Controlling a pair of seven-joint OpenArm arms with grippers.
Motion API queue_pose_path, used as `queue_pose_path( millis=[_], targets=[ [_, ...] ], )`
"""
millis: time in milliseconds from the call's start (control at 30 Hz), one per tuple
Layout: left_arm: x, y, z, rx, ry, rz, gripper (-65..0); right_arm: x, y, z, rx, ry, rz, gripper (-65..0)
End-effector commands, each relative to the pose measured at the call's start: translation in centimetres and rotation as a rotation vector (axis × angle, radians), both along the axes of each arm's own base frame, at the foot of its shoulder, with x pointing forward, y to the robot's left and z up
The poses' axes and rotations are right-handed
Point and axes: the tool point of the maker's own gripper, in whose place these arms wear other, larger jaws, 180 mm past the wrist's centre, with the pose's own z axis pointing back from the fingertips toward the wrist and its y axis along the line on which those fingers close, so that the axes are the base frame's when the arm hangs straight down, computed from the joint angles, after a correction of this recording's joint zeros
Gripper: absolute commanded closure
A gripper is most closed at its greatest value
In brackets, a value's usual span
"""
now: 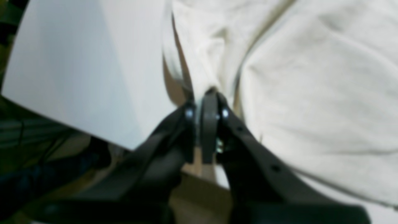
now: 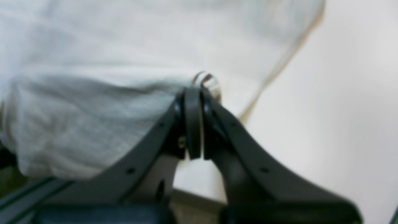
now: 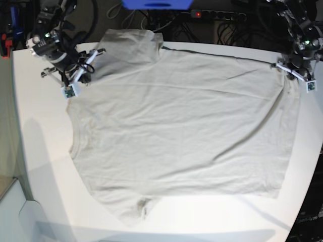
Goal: Layout the t-shirt on the table in an organized manner, then fold the t-shirt properly
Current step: 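Regrasp the shirt's shoulder edge with the right gripper near the collar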
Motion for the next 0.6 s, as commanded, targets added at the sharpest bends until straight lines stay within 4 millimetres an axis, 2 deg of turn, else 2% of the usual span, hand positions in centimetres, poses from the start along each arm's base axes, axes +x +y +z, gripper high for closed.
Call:
queue_pose_path(
  millis=[0, 267, 567],
  targets=[
    [1.3, 0.8, 1.5, 0.025, -0.051, -0.001, -0.2, 0.8, 0.3, 1.1, 0.002, -0.049, 0.024, 0.0],
    [3.4, 0.8, 2.5, 0.015, -0.063, 0.007, -0.2, 2.8, 0.4, 2.4, 0.0, -0.101, 0.03, 0.0],
    [3.3, 0.8, 2.3, 0.013, -0.058, 0.006, -0.2, 1.2, -0.7, 1.0, -0.048, 0.004, 0.027, 0.0]
  ],
)
